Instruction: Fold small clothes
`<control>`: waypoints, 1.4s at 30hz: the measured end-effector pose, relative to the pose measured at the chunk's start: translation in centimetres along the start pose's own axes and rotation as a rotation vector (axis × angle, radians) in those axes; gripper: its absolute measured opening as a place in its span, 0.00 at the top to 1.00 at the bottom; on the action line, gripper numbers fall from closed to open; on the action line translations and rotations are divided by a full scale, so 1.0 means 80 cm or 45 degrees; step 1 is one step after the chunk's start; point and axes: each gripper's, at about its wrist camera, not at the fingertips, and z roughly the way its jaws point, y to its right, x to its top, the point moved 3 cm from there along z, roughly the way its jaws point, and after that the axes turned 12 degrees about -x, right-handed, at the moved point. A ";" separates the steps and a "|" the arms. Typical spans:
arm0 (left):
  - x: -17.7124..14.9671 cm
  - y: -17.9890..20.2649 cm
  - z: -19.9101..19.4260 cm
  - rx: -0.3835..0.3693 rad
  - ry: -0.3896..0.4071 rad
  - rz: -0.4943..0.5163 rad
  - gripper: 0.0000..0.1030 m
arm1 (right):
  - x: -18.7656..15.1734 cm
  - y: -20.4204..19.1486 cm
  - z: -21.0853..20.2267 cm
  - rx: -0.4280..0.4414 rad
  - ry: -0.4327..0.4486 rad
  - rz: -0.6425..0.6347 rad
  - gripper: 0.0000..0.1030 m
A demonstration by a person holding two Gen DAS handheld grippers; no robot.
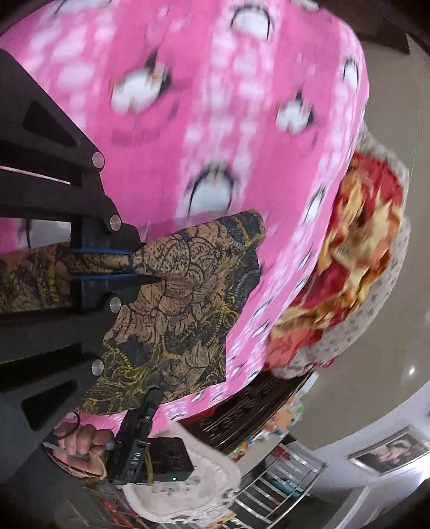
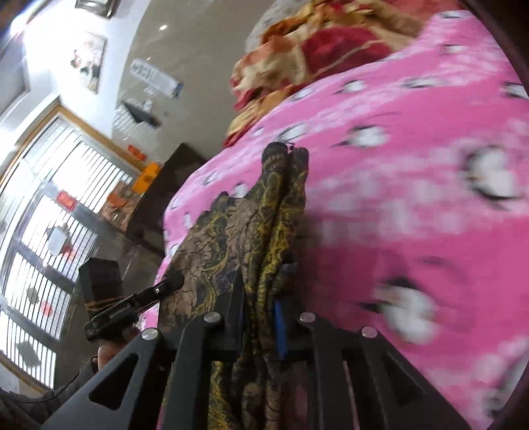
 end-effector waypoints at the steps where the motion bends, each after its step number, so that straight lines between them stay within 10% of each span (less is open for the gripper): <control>1: 0.002 -0.010 -0.006 0.007 0.005 -0.006 1.00 | 0.000 -0.010 0.009 0.014 0.002 -0.015 0.86; 13: -0.005 -0.041 0.010 0.115 -0.117 -0.052 0.93 | -0.022 0.013 0.001 -0.201 -0.015 0.064 0.82; 17: 0.002 -0.012 -0.035 0.133 0.029 -0.016 0.93 | -0.023 -0.033 -0.052 -0.309 0.052 -0.101 0.80; 22: -0.035 0.047 -0.018 -0.008 -0.041 0.028 0.93 | -0.071 -0.131 -0.054 -0.357 0.026 -0.511 0.80; 27: -0.097 0.032 0.022 0.000 -0.124 0.042 0.94 | -0.115 -0.112 0.006 -0.723 -0.111 -0.630 0.78; 31: -0.102 0.034 0.018 -0.017 -0.069 0.106 0.94 | -0.119 -0.081 -0.003 -0.656 -0.025 -0.497 0.67; 35: -0.102 0.032 0.018 -0.035 -0.053 0.105 0.94 | -0.119 -0.054 -0.012 -0.660 0.001 -0.375 0.34; 42: -0.110 0.033 0.014 -0.016 -0.038 0.107 0.94 | -0.123 -0.057 -0.010 -0.662 0.056 -0.368 0.34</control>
